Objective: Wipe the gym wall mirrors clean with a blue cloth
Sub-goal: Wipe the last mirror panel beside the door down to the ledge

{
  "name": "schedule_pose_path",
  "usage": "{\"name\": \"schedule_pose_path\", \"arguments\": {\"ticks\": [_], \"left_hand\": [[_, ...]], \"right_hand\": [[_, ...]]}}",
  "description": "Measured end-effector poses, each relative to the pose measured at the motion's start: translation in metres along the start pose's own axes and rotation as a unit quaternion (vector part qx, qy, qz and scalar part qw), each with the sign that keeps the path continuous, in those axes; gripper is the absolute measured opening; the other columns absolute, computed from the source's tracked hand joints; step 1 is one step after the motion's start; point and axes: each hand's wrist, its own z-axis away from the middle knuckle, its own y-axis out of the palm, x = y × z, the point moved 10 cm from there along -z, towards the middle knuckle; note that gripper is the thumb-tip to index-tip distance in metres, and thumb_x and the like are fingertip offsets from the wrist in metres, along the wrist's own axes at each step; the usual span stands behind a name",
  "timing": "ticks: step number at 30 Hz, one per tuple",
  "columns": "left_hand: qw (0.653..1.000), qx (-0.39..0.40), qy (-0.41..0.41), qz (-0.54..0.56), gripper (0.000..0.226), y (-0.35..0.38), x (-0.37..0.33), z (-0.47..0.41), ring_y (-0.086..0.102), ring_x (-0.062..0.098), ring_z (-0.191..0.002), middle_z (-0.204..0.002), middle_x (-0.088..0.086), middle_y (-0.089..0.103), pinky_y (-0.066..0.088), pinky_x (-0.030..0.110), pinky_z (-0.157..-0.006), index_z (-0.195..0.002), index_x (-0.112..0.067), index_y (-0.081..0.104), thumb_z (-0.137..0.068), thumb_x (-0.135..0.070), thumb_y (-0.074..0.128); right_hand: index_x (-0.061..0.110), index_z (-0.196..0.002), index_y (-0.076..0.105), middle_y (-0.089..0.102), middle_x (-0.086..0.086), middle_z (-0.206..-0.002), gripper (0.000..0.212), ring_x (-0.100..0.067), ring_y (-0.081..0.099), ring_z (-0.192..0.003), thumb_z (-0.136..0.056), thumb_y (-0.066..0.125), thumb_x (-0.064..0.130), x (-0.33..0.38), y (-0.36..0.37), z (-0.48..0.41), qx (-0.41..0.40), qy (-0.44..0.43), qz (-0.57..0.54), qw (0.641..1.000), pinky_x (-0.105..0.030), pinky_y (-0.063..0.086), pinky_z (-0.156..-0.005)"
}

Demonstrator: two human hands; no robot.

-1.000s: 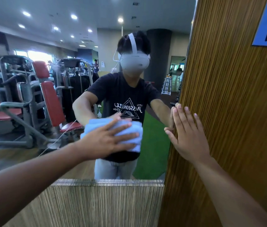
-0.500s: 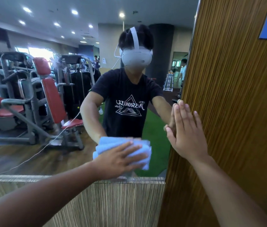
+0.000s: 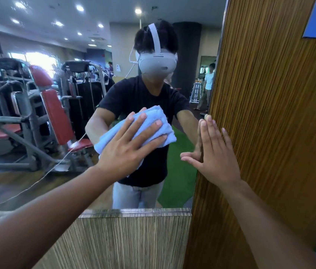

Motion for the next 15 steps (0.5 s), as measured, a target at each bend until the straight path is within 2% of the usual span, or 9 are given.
{"name": "schedule_pose_path", "arguments": {"ticks": [2, 4, 6, 8, 11, 13, 15], "left_hand": [[1.000, -0.008, -0.011, 0.008, 0.045, 0.011, -0.016, 0.017, 0.034, 0.042, -0.144, -0.153, 0.010, 0.044, 0.033, 0.063, -0.114, -0.141, -0.016, 0.059, -0.100, -0.001, 0.050], [1.000, 0.017, 0.015, 0.019, 0.045, 0.031, -0.044, 0.042, 0.036, 0.040, -0.143, -0.155, 0.009, 0.042, 0.032, 0.060, -0.115, -0.144, -0.017, 0.055, -0.103, -0.004, 0.042], [0.992, 0.079, 0.093, 0.018, 0.046, 0.057, -0.083, 0.079, 0.035, 0.037, -0.144, -0.159, 0.007, 0.037, 0.023, 0.058, -0.120, -0.148, -0.019, 0.048, -0.102, -0.011, 0.043], [0.969, 0.155, 0.190, -0.003, 0.048, 0.079, -0.112, 0.118, 0.032, 0.033, -0.147, -0.160, 0.003, 0.037, 0.009, 0.055, -0.124, -0.147, -0.025, 0.049, -0.100, -0.021, 0.045], [0.940, 0.214, 0.266, -0.024, 0.042, 0.083, -0.112, 0.140, 0.032, 0.030, -0.149, -0.160, -0.006, 0.036, 0.000, 0.059, -0.123, -0.142, -0.037, 0.053, -0.101, -0.031, 0.045], [0.944, 0.204, 0.257, -0.039, 0.043, 0.070, -0.089, 0.125, 0.036, 0.032, -0.146, -0.160, -0.007, 0.035, 0.004, 0.061, -0.122, -0.142, -0.039, 0.053, -0.100, -0.034, 0.043], [0.960, 0.170, 0.216, -0.045, 0.046, 0.050, -0.057, 0.094, 0.037, 0.037, -0.145, -0.160, -0.002, 0.037, 0.009, 0.065, -0.120, -0.143, -0.035, 0.054, -0.099, -0.028, 0.042]], "right_hand": [[0.014, -0.162, -0.014, -0.017, -0.001, -0.171, 0.112, -0.019, -0.004, -0.159, -0.091, 0.041, 0.079, 0.000, 0.000, 0.000, 0.004, 0.001, -0.014, 1.000, -0.040, 0.001, -0.128], [0.015, -0.162, -0.015, -0.018, -0.001, -0.171, 0.111, -0.019, -0.004, -0.159, -0.090, 0.040, 0.080, 0.001, 0.000, 0.000, 0.011, 0.002, -0.023, 1.000, -0.040, 0.001, -0.128], [0.015, -0.162, -0.014, -0.017, -0.001, -0.171, 0.111, -0.020, -0.003, -0.159, -0.090, 0.040, 0.080, 0.001, -0.002, 0.000, 0.010, 0.002, -0.026, 1.000, -0.041, 0.002, -0.128], [0.014, -0.163, -0.012, -0.016, -0.001, -0.171, 0.111, -0.020, -0.002, -0.159, -0.090, 0.040, 0.080, 0.002, -0.004, 0.000, 0.004, -0.001, -0.023, 1.000, -0.041, 0.003, -0.127], [0.015, -0.162, -0.013, -0.017, -0.001, -0.171, 0.111, -0.020, 0.000, -0.159, -0.090, 0.039, 0.080, 0.002, -0.006, 0.001, 0.002, -0.002, -0.017, 1.000, -0.042, 0.004, -0.126], [0.014, -0.162, -0.013, -0.018, 0.000, -0.171, 0.111, -0.020, 0.001, -0.159, -0.090, 0.040, 0.080, 0.002, -0.006, 0.001, 0.000, -0.002, -0.015, 1.000, -0.042, 0.004, -0.126], [0.015, -0.162, -0.013, -0.020, 0.001, -0.170, 0.111, -0.020, 0.001, -0.159, -0.090, 0.040, 0.080, 0.002, -0.005, 0.000, 0.001, 0.001, -0.018, 1.000, -0.042, 0.004, -0.126]]}}
